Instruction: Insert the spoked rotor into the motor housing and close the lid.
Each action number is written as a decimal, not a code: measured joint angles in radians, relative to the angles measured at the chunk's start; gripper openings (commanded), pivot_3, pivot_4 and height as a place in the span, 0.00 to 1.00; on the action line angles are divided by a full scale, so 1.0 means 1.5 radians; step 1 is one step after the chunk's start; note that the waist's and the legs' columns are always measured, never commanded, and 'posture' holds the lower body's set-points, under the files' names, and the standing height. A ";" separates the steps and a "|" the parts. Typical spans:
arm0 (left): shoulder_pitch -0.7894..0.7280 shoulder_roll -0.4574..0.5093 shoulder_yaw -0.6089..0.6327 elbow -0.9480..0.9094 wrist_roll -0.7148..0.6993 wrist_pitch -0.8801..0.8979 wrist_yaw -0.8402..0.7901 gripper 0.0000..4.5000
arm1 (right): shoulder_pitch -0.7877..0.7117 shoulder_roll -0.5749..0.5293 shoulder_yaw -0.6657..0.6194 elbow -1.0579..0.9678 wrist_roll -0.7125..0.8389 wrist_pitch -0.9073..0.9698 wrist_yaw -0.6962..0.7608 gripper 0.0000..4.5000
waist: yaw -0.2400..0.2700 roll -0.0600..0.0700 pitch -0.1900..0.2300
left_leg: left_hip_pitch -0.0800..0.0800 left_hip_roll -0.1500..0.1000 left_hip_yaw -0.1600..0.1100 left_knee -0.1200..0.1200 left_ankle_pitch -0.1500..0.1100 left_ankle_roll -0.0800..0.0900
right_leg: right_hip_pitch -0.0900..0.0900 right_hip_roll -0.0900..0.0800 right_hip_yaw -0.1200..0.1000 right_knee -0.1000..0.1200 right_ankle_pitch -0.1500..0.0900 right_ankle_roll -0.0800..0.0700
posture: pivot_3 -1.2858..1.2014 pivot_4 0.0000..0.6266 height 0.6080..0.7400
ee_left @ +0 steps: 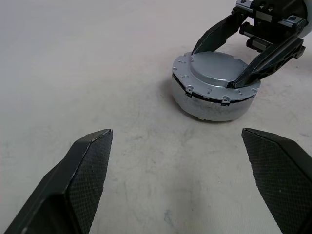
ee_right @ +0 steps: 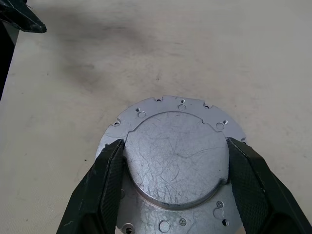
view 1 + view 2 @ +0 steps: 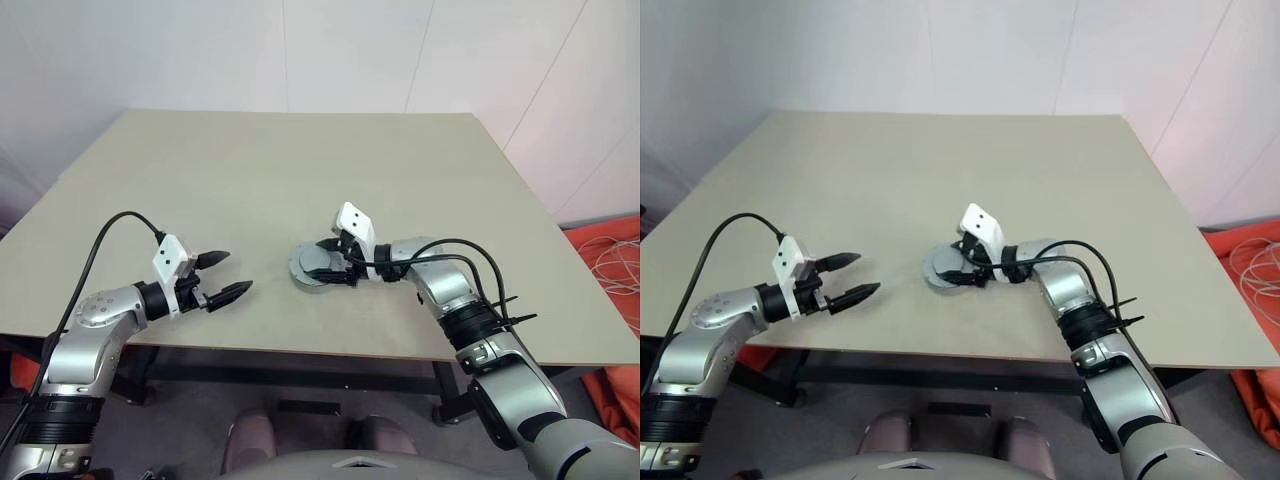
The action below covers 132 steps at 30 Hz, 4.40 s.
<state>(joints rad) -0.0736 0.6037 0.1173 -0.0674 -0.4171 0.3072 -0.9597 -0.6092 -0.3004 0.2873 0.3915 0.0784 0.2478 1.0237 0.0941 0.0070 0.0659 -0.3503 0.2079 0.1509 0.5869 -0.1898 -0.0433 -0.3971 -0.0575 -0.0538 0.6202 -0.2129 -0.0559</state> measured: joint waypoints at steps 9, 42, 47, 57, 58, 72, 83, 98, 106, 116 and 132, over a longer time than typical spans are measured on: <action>0.000 0.000 0.000 0.000 0.000 0.000 0.000 1.00 | 0.000 0.000 0.000 0.007 -0.003 -0.007 0.003 0.70 | 0.000 0.000 0.000 | 0.000 0.000 0.000 0.000 0.000 0.000 | 0.001 0.000 0.000 0.000 0.000 0.000 | 0.52 0.00 1.00; -0.018 -0.001 -0.004 0.001 0.000 0.005 0.000 1.00 | -0.021 0.000 0.012 0.033 -0.009 0.005 0.003 0.70 | 0.000 0.000 0.000 | 0.005 0.000 0.000 0.000 0.000 0.000 | 0.004 0.000 0.000 0.000 0.000 0.000 | 0.52 0.00 1.00; -0.021 -0.001 -0.005 0.001 0.000 0.005 0.000 1.00 | -0.021 -0.003 0.017 0.034 -0.014 -0.007 0.008 0.70 | 0.000 0.000 0.000 | 0.004 0.000 0.000 0.000 0.000 0.000 | 0.004 0.000 0.000 0.000 0.000 0.000 | 0.52 0.00 1.00; -0.024 -0.002 -0.007 0.001 0.000 0.008 0.000 1.00 | -0.021 -0.003 0.017 0.036 -0.015 -0.014 0.009 0.70 | 0.000 0.000 0.000 | 0.004 0.000 0.000 0.000 0.000 0.000 | 0.004 0.000 0.000 0.000 0.000 0.000 | 0.52 0.00 1.00; -0.024 -0.002 -0.007 0.001 -0.001 0.011 0.000 1.00 | -0.021 -0.003 0.017 0.036 -0.015 -0.014 0.009 0.70 | 0.000 0.000 0.000 | 0.004 0.000 0.000 0.000 0.000 0.000 | 0.004 0.000 0.000 0.000 0.000 0.000 | 0.52 0.00 1.00; -0.140 -0.100 -0.071 0.072 0.033 0.056 0.076 0.19 | -0.026 -0.006 0.019 0.044 -0.015 -0.014 0.011 0.70 | 0.001 -0.001 0.000 | 0.004 0.000 -0.001 0.000 0.000 0.000 | 0.005 -0.001 0.000 -0.001 0.000 0.000 | 0.52 0.00 1.00; -0.207 -0.170 -0.158 0.164 0.112 0.020 0.111 0.00 | -0.027 -0.003 0.021 0.045 -0.015 -0.017 0.014 0.70 | 0.000 -0.001 0.000 | 0.004 0.000 0.000 -0.001 0.000 0.000 | 0.005 0.000 0.000 -0.001 0.000 0.000 | 0.52 0.00 1.00; -0.207 -0.183 -0.177 0.175 0.147 0.024 0.130 0.00 | -0.027 -0.003 0.021 0.046 -0.016 -0.014 0.012 0.70 | 0.001 -0.001 -0.001 | 0.004 0.000 0.000 -0.003 0.000 0.000 | 0.007 -0.001 0.000 -0.003 0.000 0.000 | 0.52 0.00 1.00; -0.211 -0.186 -0.182 0.175 0.149 0.030 0.126 0.00 | -0.027 -0.004 0.020 0.042 -0.017 0.003 0.008 1.00 | 0.002 0.000 -0.001 | 0.005 0.000 0.000 -0.004 0.000 0.000 | 0.007 -0.001 0.000 -0.004 0.000 0.001 | 0.52 0.00 1.00; -0.216 -0.188 -0.185 0.175 0.149 0.032 0.118 0.00 | -0.025 -0.027 -0.005 -0.004 0.008 0.036 0.017 1.00 | 0.003 0.000 -0.001 | 0.003 -0.001 -0.001 -0.005 0.000 0.000 | 0.006 -0.001 0.000 -0.007 0.000 0.000 | 0.52 0.00 1.00; -0.219 -0.190 -0.188 0.174 0.155 0.035 0.110 0.00 | 0.007 -0.090 -0.362 -0.166 0.384 0.746 -0.114 1.00 | 0.011 0.001 -0.002 | 0.003 -0.001 -0.001 -0.007 0.000 0.000 | 0.007 -0.001 0.000 -0.009 -0.001 0.001 | 0.52 0.00 1.00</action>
<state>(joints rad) -0.4024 0.3194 -0.1648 0.1942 -0.1852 0.3598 -0.7948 -0.5980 -0.4351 -0.2557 0.1430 0.6546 1.3666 0.8527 0.1107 0.0093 0.0632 -0.3453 0.2067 0.1500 0.5770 -0.1897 -0.0432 -0.3871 -0.0586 -0.0542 0.6071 -0.2137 -0.0539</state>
